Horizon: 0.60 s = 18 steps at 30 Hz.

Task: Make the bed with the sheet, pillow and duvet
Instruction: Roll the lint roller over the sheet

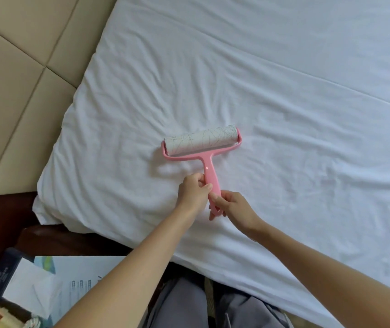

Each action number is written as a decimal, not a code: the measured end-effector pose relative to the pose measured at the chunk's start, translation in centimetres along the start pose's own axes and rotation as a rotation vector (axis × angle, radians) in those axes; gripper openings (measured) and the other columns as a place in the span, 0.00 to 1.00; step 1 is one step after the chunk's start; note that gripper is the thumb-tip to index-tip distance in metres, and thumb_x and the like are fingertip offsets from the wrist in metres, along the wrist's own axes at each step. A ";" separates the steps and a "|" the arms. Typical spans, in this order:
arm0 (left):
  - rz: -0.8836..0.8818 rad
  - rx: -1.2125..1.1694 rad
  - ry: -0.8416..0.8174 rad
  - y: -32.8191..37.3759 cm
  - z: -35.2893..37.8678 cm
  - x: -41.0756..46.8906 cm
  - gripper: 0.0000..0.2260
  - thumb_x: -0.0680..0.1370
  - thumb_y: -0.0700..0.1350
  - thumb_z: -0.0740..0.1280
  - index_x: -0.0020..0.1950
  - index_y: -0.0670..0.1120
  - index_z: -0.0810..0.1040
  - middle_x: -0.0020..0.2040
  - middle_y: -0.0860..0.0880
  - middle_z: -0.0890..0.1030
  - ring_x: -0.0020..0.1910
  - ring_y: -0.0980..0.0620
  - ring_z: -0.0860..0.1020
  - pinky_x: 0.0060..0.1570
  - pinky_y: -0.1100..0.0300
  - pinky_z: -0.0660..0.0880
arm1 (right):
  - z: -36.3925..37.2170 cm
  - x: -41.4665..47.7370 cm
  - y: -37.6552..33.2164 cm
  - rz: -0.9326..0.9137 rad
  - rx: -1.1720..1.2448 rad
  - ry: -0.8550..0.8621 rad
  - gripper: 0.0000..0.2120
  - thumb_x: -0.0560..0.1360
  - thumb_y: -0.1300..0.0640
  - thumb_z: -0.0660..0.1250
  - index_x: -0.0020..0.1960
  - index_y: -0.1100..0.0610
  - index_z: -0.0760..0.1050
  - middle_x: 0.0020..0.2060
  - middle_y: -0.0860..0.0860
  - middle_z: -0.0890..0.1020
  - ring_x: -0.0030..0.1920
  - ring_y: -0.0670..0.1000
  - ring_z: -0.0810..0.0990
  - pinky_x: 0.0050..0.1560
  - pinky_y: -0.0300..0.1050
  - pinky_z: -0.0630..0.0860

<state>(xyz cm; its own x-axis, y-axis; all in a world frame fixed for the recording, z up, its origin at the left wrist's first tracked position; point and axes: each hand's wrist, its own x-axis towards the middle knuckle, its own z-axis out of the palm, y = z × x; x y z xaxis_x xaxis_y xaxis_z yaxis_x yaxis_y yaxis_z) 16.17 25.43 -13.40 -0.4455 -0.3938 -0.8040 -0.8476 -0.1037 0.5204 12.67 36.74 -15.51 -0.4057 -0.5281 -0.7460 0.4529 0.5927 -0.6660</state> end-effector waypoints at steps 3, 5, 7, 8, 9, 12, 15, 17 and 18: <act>0.031 -0.020 0.033 0.3 -0.6 -0.3 0.08 0.77 0.35 0.61 0.54 0.40 0.78 0.51 0.40 0.81 0.52 0.42 0.80 0.57 0.47 0.76 | 0.4 0.0 -0.6 -0.041 -0.013 0.010 0.17 0.80 0.56 0.59 0.33 0.57 0.72 0.30 0.50 0.78 0.29 0.44 0.76 0.32 0.26 0.67; 0.050 -0.034 0.069 0.6 -1.1 -0.3 0.09 0.78 0.35 0.61 0.55 0.39 0.77 0.50 0.42 0.81 0.51 0.43 0.80 0.56 0.49 0.77 | 0.8 0.1 -1.3 -0.062 -0.004 -0.005 0.17 0.80 0.57 0.58 0.34 0.61 0.71 0.29 0.48 0.78 0.29 0.43 0.76 0.32 0.26 0.67; 0.062 -0.055 0.108 1.1 -1.9 -0.2 0.09 0.78 0.35 0.61 0.56 0.39 0.77 0.49 0.44 0.80 0.51 0.44 0.79 0.55 0.52 0.77 | 1.3 0.6 -2.2 -0.091 0.015 -0.014 0.17 0.81 0.59 0.57 0.35 0.62 0.70 0.29 0.48 0.77 0.28 0.42 0.75 0.31 0.26 0.67; 0.067 -0.072 0.131 1.4 -2.4 -0.1 0.10 0.78 0.35 0.61 0.56 0.39 0.77 0.48 0.45 0.79 0.52 0.44 0.79 0.56 0.52 0.77 | 1.6 1.0 -2.8 -0.107 0.016 -0.017 0.17 0.81 0.59 0.57 0.35 0.63 0.70 0.29 0.48 0.76 0.27 0.42 0.75 0.31 0.26 0.67; 0.070 -0.093 0.156 1.5 -3.2 0.2 0.09 0.78 0.35 0.61 0.56 0.40 0.77 0.49 0.44 0.80 0.52 0.43 0.79 0.56 0.51 0.77 | 2.0 1.5 -3.5 -0.121 0.005 -0.022 0.16 0.81 0.58 0.57 0.36 0.63 0.71 0.28 0.47 0.77 0.27 0.41 0.75 0.31 0.26 0.67; 0.082 -0.157 0.232 1.7 -6.0 1.5 0.07 0.77 0.35 0.61 0.51 0.42 0.76 0.51 0.40 0.81 0.52 0.40 0.80 0.56 0.46 0.77 | 3.5 3.7 -6.0 -0.153 -0.074 -0.061 0.16 0.80 0.56 0.58 0.38 0.63 0.72 0.26 0.43 0.79 0.27 0.40 0.75 0.34 0.27 0.68; 0.060 -0.191 0.303 1.2 -9.0 2.8 0.07 0.77 0.35 0.60 0.49 0.43 0.76 0.49 0.40 0.82 0.49 0.40 0.81 0.55 0.47 0.77 | 5.6 6.2 -8.0 -0.151 -0.155 -0.101 0.15 0.80 0.53 0.58 0.40 0.61 0.74 0.28 0.44 0.79 0.30 0.42 0.76 0.38 0.33 0.70; 0.016 -0.248 0.333 0.4 -10.4 3.4 0.08 0.77 0.34 0.59 0.44 0.44 0.76 0.45 0.42 0.81 0.44 0.43 0.80 0.51 0.51 0.79 | 7.0 7.6 -8.6 -0.125 -0.184 -0.140 0.15 0.80 0.52 0.59 0.41 0.60 0.75 0.32 0.49 0.80 0.32 0.44 0.76 0.40 0.35 0.70; -0.014 -0.271 0.337 -0.2 -10.8 3.5 0.09 0.77 0.33 0.59 0.43 0.44 0.76 0.43 0.43 0.80 0.41 0.44 0.79 0.47 0.53 0.79 | 7.5 8.0 -8.5 -0.098 -0.202 -0.166 0.15 0.80 0.52 0.59 0.41 0.60 0.75 0.34 0.51 0.80 0.34 0.46 0.77 0.41 0.36 0.71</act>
<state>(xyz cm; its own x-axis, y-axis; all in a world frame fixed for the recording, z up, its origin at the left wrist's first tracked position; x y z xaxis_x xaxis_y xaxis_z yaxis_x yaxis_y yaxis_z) 17.91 14.15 -13.25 -0.2771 -0.6625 -0.6959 -0.7263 -0.3298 0.6031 11.52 22.90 -15.81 -0.2969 -0.6714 -0.6790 0.2433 0.6344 -0.7337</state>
